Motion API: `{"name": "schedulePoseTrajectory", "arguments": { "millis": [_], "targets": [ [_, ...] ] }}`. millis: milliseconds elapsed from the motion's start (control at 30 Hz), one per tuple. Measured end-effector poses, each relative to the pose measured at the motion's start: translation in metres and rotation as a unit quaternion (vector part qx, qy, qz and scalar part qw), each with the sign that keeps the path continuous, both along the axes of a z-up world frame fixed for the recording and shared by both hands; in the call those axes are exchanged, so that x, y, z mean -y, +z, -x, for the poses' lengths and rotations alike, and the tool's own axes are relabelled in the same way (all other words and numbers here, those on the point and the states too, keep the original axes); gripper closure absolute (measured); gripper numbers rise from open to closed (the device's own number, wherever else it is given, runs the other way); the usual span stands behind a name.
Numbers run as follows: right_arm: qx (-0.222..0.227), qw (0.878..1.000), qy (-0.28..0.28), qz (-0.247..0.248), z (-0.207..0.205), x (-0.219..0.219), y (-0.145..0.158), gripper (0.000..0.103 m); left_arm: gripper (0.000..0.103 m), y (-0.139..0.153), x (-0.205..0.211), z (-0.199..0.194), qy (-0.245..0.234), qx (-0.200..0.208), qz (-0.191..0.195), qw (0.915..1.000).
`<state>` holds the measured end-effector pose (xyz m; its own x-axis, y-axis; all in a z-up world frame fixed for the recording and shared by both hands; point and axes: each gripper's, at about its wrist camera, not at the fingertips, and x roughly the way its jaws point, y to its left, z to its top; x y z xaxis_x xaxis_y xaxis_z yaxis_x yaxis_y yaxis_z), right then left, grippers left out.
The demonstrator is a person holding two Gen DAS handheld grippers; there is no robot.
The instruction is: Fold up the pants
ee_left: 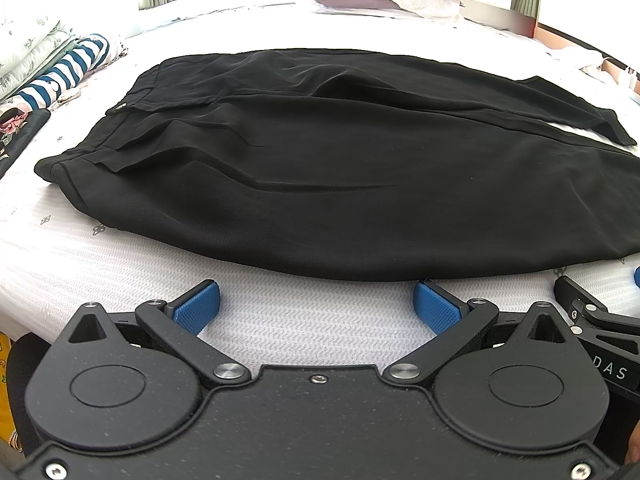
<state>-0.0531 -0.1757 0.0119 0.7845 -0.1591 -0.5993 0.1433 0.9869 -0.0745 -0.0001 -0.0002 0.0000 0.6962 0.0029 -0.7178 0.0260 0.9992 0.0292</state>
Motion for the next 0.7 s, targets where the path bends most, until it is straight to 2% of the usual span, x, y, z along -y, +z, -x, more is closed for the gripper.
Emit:
{"name": "schedulePoseTrajectory", "arguments": {
  "millis": [700],
  "targets": [
    [0.002,1.0,0.001,0.0,-0.0001,-0.0011,-0.0021,0.0,0.0,-0.0001,-0.0002,0.0,0.0,0.0,0.0,1.0]
  ]
}}
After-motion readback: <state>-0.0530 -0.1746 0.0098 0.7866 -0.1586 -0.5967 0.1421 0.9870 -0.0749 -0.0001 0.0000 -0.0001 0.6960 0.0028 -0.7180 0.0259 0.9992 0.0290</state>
